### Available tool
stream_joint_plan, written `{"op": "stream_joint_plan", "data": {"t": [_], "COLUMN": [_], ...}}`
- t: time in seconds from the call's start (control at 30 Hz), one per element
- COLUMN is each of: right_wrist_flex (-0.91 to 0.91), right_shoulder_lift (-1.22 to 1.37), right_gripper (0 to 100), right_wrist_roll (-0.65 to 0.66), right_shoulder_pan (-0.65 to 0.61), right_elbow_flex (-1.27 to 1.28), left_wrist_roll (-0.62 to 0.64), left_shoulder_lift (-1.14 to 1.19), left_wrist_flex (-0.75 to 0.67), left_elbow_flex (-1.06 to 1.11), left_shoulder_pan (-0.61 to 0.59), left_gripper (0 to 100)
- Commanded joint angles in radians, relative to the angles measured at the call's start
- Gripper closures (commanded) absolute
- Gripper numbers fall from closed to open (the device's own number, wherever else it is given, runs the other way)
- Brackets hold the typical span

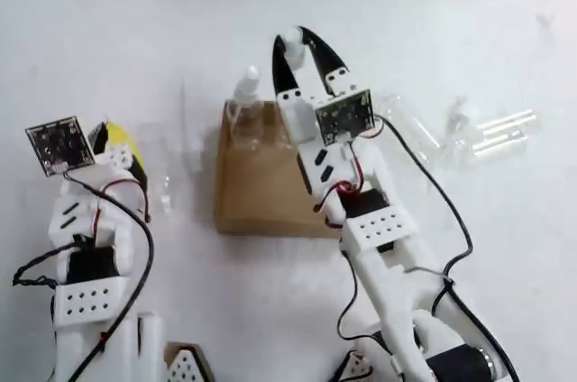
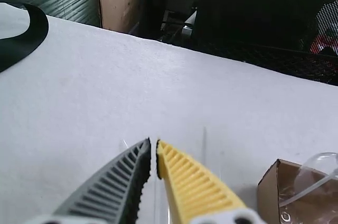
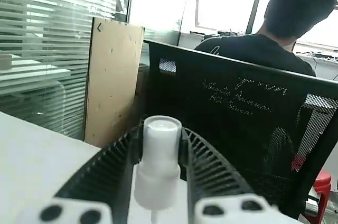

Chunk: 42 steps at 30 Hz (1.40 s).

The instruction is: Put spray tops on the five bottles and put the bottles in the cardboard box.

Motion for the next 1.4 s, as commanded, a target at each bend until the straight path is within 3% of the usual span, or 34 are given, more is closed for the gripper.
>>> {"op": "stream_joint_plan", "data": {"t": [0.0,0.27,0.5,0.67,1.1,1.2,1.37], "right_wrist_flex": [-0.021,-0.036,-0.228,-0.251,-0.242,-0.156,0.183], "right_shoulder_lift": [-0.002,0.085,0.239,0.294,0.104,-0.039,-0.351], "right_gripper": [98.1,98.1,97.4,83.9,81.8,81.8,81.8], "right_wrist_roll": [-0.006,-0.006,-0.006,-0.008,-0.006,-0.006,-0.077], "right_shoulder_pan": [-0.001,-0.004,-0.002,-0.010,-0.012,-0.005,-0.001], "right_elbow_flex": [0.020,0.015,0.017,0.017,0.018,0.018,0.044], "left_wrist_roll": [-0.012,-0.012,-0.012,-0.012,-0.012,-0.012,-0.012], "left_shoulder_lift": [-0.013,-0.015,-0.015,-0.015,-0.015,-0.015,-0.015], "left_wrist_flex": [-0.029,-0.025,-0.026,-0.029,-0.031,-0.031,-0.031], "left_elbow_flex": [-0.008,-0.008,-0.008,-0.008,-0.008,-0.008,-0.008], "left_shoulder_pan": [0.013,0.013,0.013,0.013,0.013,0.013,0.013], "left_gripper": [98,98,98,98,98,98,98]}}
